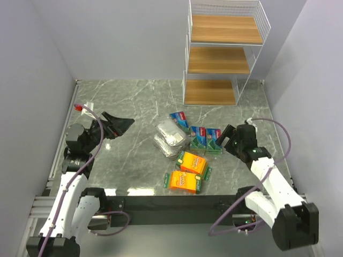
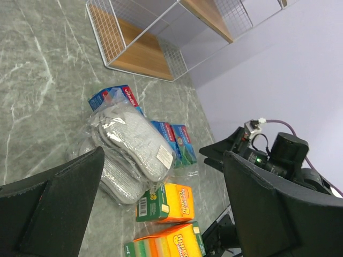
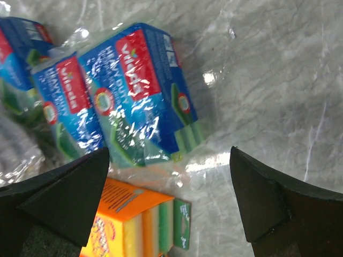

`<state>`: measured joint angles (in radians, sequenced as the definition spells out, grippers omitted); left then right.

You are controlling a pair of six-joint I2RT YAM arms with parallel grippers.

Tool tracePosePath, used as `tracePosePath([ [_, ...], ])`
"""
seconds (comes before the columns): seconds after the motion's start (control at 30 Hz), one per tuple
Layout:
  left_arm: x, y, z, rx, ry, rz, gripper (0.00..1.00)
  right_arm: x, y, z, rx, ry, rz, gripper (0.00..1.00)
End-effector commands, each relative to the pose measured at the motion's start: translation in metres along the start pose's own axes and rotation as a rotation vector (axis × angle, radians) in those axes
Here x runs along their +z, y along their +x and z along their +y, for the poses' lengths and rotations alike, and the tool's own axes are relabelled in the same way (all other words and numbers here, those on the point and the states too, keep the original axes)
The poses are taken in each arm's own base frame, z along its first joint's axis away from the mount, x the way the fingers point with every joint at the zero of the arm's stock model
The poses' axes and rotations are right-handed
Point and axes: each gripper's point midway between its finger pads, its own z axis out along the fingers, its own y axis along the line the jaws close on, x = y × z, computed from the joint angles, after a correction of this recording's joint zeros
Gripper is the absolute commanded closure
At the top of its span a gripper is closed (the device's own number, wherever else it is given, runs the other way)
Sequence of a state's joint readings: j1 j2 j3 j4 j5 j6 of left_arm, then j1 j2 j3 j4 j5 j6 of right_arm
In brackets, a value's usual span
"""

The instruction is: Place and organize the cleaning sponges onto the shelf

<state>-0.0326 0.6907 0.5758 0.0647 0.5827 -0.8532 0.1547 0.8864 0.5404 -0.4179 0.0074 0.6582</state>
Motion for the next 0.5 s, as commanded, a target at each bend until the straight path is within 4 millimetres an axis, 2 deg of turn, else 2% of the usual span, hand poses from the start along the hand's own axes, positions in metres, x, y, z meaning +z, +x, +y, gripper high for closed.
tracePosePath([
  [0.0,-0.001,-0.004,-0.012,0.036,0.061,-0.017,0.01,0.011,-0.024,0.017,-0.031,-0.031,-0.060,0.01],
  [0.07,-0.001,-0.002,-0.010,0.034,0.053,-0.013,0.01,0.021,-0.015,0.018,-0.037,-0.041,-0.020,0.07],
  [0.1,-0.001,-0.002,-0.009,0.037,0.050,-0.013,0.00,0.024,-0.014,0.026,-0.048,-0.082,-0.015,0.08],
  [0.33,-0.005,0.001,-0.007,0.038,0.038,-0.015,0.00,0.043,0.004,0.021,-0.063,-0.081,0.044,0.27],
  [0.43,-0.005,0.001,-0.007,0.039,0.036,-0.015,0.01,0.045,0.003,0.015,-0.063,-0.054,0.033,0.40],
  [0.47,-0.005,0.000,-0.008,0.039,0.035,-0.014,0.01,0.046,0.001,0.010,-0.062,-0.028,0.025,0.47],
])
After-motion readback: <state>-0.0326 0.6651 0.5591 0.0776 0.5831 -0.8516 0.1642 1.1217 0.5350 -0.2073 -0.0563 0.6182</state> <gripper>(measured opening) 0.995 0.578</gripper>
